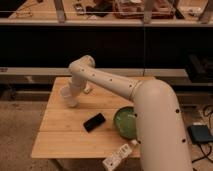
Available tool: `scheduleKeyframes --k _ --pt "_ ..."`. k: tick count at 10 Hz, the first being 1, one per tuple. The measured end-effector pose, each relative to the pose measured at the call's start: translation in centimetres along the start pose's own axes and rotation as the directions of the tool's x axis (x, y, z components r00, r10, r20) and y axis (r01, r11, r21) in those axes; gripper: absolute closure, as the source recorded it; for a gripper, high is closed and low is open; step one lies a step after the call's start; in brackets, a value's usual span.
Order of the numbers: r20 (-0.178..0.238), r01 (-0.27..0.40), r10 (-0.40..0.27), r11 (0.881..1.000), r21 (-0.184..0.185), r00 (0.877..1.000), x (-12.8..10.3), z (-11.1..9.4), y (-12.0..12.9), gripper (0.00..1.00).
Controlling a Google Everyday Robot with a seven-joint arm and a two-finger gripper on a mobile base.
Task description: Pick up the ceramic cup
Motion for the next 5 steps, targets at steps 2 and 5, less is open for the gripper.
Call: scheduleKeyframes --k 2,5 --pt "0.004 0.011 -0.011 0.999 0.031 1.0 -0.2 -2.5 -1.2 1.0" --pt "0.002 0.045 -0.045 0.998 0.046 0.999 -1.0 -9.3 -1.6 1.0"
